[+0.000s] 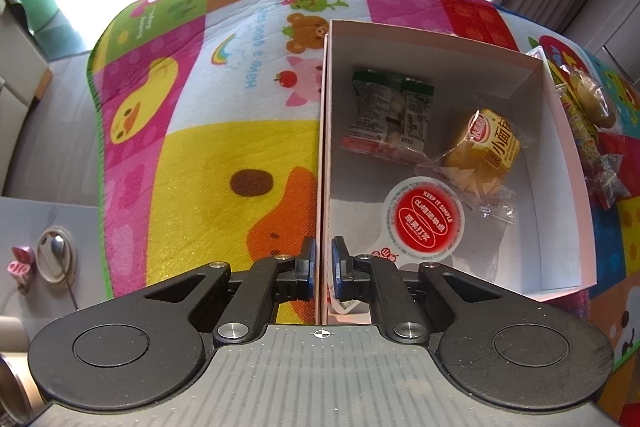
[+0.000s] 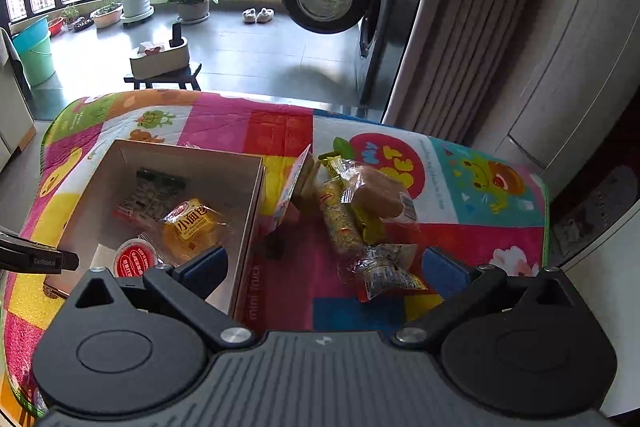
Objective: Organize objects
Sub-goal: 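Drop the spoon-shaped packet into the box and open the right tool, then grasp the pink Volcano snack box with the right tool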
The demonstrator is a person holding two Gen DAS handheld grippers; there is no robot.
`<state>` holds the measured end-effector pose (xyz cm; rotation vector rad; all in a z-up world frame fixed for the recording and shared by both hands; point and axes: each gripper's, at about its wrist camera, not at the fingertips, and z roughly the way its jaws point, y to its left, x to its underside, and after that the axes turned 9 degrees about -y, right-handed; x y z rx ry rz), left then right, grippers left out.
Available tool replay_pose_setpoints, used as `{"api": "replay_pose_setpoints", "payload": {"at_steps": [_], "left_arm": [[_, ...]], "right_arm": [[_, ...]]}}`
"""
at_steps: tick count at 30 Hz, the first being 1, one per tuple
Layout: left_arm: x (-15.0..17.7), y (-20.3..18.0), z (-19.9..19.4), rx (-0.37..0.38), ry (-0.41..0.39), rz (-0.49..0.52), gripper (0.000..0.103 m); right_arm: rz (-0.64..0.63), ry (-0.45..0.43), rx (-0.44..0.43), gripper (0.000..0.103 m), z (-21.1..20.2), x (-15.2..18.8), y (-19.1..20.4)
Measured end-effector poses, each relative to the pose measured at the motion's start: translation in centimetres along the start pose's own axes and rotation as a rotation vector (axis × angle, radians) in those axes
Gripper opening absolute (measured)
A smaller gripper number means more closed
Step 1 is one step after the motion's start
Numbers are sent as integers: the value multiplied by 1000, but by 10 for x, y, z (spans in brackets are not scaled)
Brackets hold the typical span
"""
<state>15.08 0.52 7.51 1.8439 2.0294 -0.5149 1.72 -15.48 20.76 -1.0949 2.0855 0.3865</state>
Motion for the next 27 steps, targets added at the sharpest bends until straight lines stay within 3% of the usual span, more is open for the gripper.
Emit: {"api": "replay_pose_setpoints", "payload": {"at_steps": [3,6,9,11,13,15,20,23,25,27], "left_arm": [[-1,-1,2,-20,6,-23,10],[-2,-3,1,-41,9,-44,10],[-1,-1,1,-49,1,-84,10],[1,2,-2,-48,-8,-114,10],[1,3,-3,-54,-9,-142,10],[0,2,-4,-65,-10,-160,10],[1,3,-8,-57,-22,-154,10],[3,3,-10,-52,-29,-140,10],[3,2,-11,-54,-37,-121,10],[5,0,-12,-55,-42,-108,10]], "right_arm": [[38,73,-40,103,25,-5,-18],[83,102,-24,103,53,-12,-40],[101,123,-63,103,83,-23,-53],[103,138,-86,91,102,-31,-49],[101,179,-122,58,120,-40,-38],[90,201,-161,47,136,-48,-25],[40,227,-145,47,184,-59,1],[-32,237,-84,36,211,-59,12],[0,242,-111,27,219,-61,9],[11,257,-105,26,218,-61,9]]}}
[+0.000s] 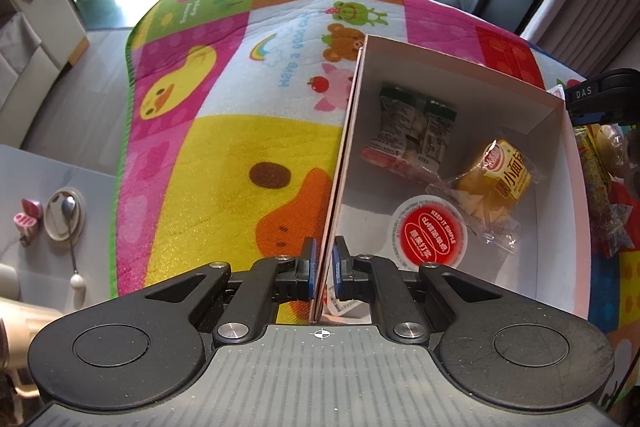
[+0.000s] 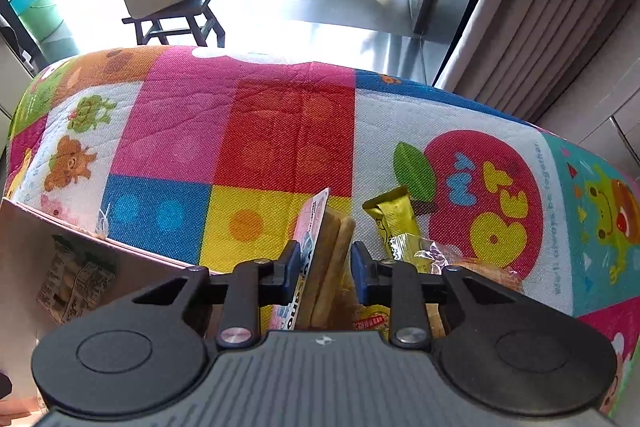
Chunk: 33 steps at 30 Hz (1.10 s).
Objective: Organize objects
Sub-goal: 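Grasp the pink Volcano snack box with the right tool, then carry the Volcano box over the pink box with the right tool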
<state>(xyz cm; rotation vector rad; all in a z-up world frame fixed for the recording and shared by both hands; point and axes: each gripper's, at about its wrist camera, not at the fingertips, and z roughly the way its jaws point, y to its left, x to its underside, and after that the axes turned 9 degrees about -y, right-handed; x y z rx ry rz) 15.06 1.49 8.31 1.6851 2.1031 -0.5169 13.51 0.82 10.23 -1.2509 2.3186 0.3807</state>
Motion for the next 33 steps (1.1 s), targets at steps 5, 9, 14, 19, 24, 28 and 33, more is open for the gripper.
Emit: {"api": "replay_pose_setpoints", "payload": {"at_steps": [5,9,14,19,24,28,33], "left_arm": [[0,1,1,20,-1,31,10],[-1,0,4,34,4,76,10],[0,-2,10,56,6,132,10],[2,-5,14,71,11,182,10],[-1,-3,14,99,22,212,10],[-3,-4,15,110,31,232,10],[-4,-4,17,119,44,248,10]], "right_arm": [[73,53,-29,25,-18,25,-7],[149,101,-22,25,-40,60,-15],[179,132,2,25,-68,105,-17],[83,97,35,42,-95,137,-3],[135,45,168,67,-115,153,-23],[187,45,283,67,-125,161,-41],[177,26,194,82,-130,160,-30]]}}
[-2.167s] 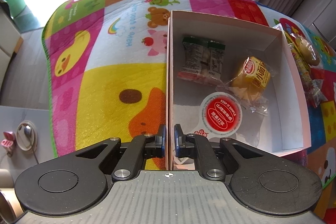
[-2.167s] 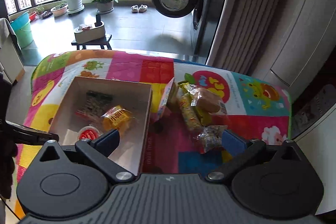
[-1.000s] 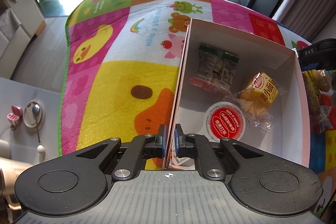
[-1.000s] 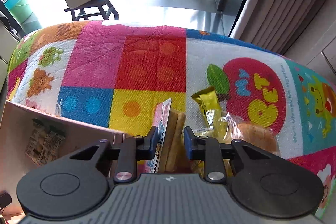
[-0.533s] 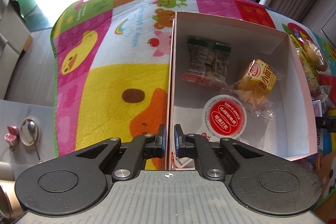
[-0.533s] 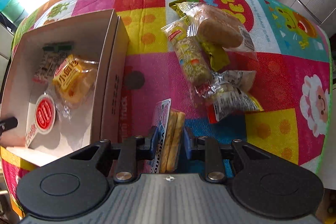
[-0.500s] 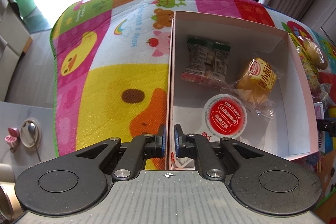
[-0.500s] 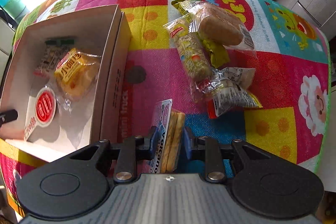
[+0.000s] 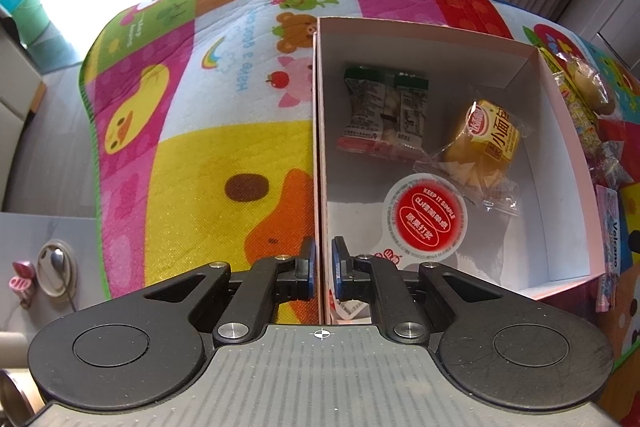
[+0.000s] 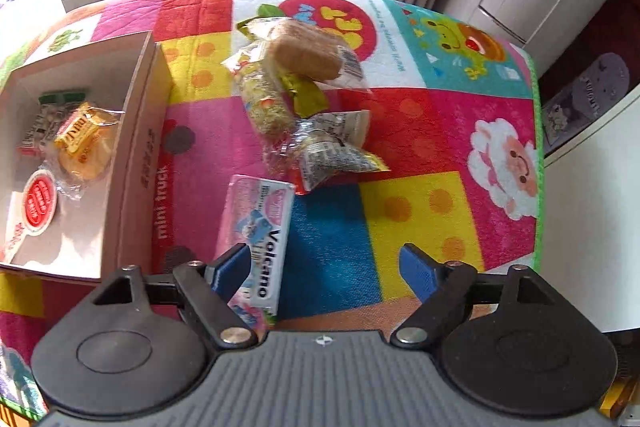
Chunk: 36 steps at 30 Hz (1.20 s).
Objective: Organize objects
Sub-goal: 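Carry the Volcano box over the pink box with the right tool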
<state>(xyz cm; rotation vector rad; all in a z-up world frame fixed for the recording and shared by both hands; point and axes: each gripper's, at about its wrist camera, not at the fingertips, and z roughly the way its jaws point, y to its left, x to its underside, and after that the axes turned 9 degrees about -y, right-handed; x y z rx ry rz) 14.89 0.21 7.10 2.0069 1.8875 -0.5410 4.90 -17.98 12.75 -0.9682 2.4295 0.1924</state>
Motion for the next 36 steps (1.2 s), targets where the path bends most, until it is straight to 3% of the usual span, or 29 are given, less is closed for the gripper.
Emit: {"api": "replay_pose_setpoints", "payload": {"at_steps": [6,8,10,12,17,22,29,36], "left_arm": [[0,-1,1,6,5,25,10],[0,0,1,8,5,30,10],[0,0,3,13,5,34,10],[1,0,3,19,3,39,10],[3,4,4,46,8,38,10],[9,8,5,74,16,32,10],[8,11,5,100,20,40,10],[7,12,5,113,20,61,11]], "right_arm": [[2,37,-43,82,29,-2,33],[13,55,-44,70,37,-1,38],[19,93,-39,51,43,1,39],[41,122,-45,44,43,5,38],[25,184,-70,43,21,19,46],[30,245,-133,43,-31,21,58],[104,170,-197,43,-105,-22,73],[170,10,-223,43,-128,-72,97]]}}
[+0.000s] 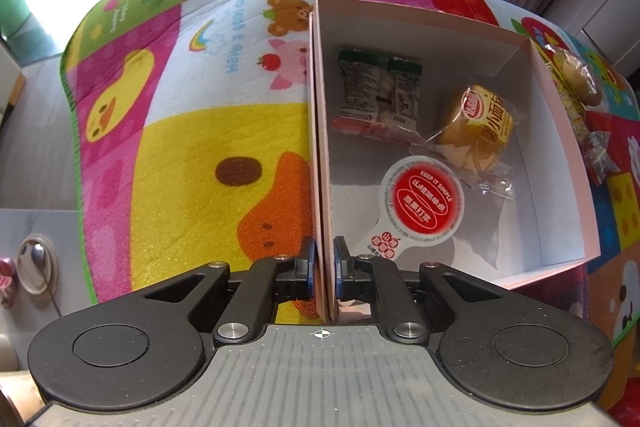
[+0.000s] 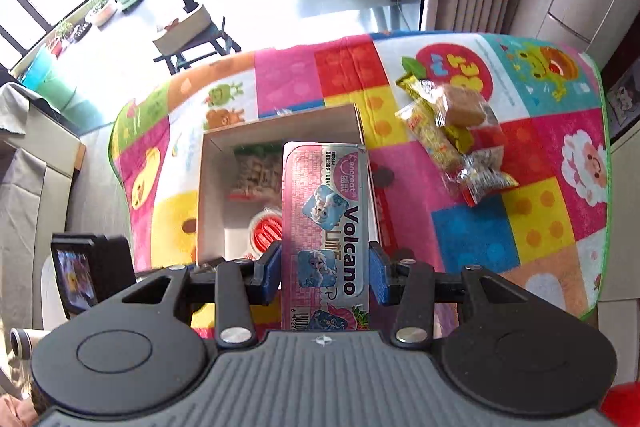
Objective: Organize objects
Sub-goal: 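Carry the Volcano box over the pink box with the right tool, then release the Volcano box into the pink box with the right tool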
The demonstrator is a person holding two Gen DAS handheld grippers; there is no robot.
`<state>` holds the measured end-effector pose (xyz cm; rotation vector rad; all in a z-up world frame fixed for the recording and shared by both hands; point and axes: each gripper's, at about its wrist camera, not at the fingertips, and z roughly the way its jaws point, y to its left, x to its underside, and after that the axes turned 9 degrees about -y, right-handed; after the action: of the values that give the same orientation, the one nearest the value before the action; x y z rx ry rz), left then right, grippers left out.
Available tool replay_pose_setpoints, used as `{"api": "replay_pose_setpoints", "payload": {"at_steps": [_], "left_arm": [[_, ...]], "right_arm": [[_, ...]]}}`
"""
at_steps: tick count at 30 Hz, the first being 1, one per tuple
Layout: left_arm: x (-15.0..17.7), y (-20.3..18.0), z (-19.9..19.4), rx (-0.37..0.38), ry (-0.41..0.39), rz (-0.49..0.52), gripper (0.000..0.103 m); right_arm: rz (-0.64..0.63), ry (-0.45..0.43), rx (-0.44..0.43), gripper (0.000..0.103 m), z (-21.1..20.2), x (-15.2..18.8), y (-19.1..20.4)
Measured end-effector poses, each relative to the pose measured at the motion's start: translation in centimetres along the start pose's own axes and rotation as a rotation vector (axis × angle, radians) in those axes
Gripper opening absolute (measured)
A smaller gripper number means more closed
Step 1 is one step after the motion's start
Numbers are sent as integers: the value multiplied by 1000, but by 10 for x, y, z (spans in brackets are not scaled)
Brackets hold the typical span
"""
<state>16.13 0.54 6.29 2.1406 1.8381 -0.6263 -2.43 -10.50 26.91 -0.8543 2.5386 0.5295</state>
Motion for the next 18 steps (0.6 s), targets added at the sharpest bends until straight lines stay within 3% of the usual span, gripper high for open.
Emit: {"api": "replay_pose_setpoints", "payload": {"at_steps": [4,5,7,14,18], "left_arm": [[1,0,0,0,-7,13,10],[1,0,0,0,-10,16,10],[1,-1,0,2,-14,25,10],[-2,-1,-3,-5,-17,23,9],[-8,-1,-10,-11,-61,5,9]], "right_arm": [[-28,-42,11,45,14,-11,12],[-31,-42,19,48,20,-11,13],[-30,-40,40,67,29,-9,12],[-88,32,119,74,50,25,-10],[-83,75,167,76,62,43,-38]]}}
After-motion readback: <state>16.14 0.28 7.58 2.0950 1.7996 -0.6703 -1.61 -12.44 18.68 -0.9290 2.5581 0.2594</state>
